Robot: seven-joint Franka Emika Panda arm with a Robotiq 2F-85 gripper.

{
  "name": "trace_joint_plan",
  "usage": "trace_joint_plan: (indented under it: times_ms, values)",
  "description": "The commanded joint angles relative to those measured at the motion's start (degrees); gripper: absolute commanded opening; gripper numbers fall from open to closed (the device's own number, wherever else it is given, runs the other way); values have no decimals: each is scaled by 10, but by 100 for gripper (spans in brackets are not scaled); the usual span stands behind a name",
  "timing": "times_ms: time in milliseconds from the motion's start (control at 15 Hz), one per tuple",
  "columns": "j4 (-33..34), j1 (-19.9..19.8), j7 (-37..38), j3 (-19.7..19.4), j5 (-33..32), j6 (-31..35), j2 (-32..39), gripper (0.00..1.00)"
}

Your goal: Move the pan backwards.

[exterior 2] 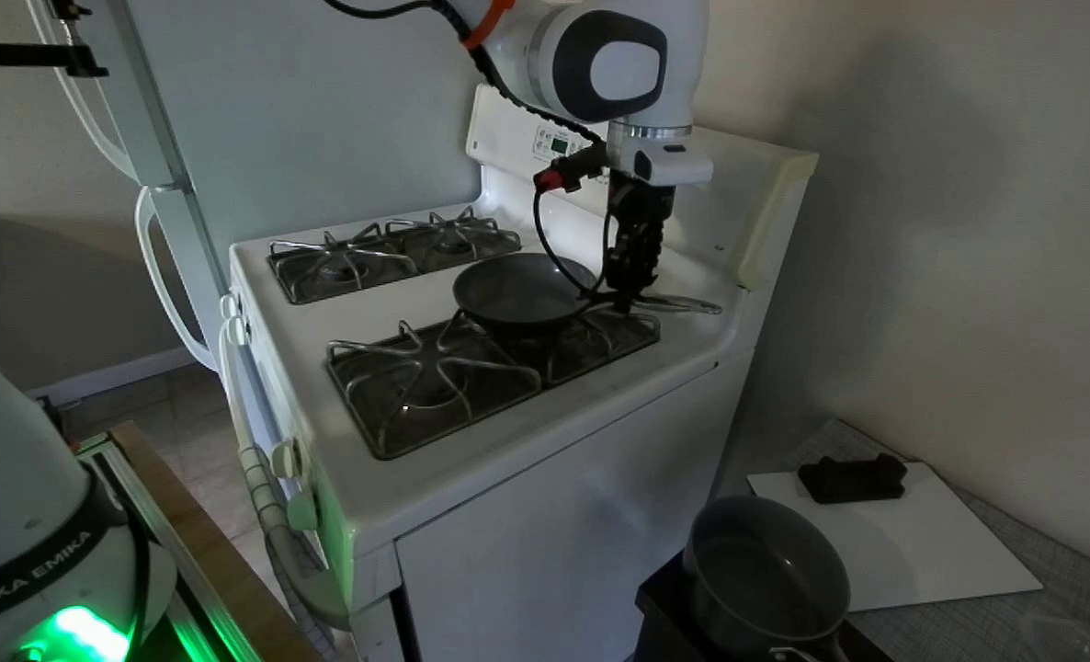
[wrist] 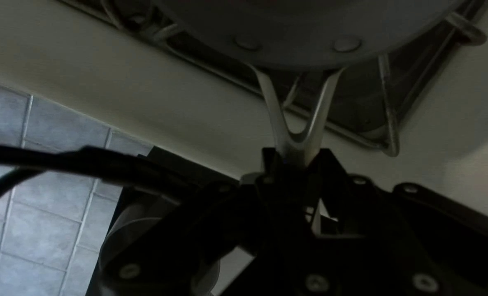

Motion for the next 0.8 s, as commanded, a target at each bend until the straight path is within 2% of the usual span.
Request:
trace_joint_plan:
  times_ms: [0,733]
  values:
    - [15,5,70,-4,2,12,8,5]
    - [45,5,91,-17,-2,12,41,5]
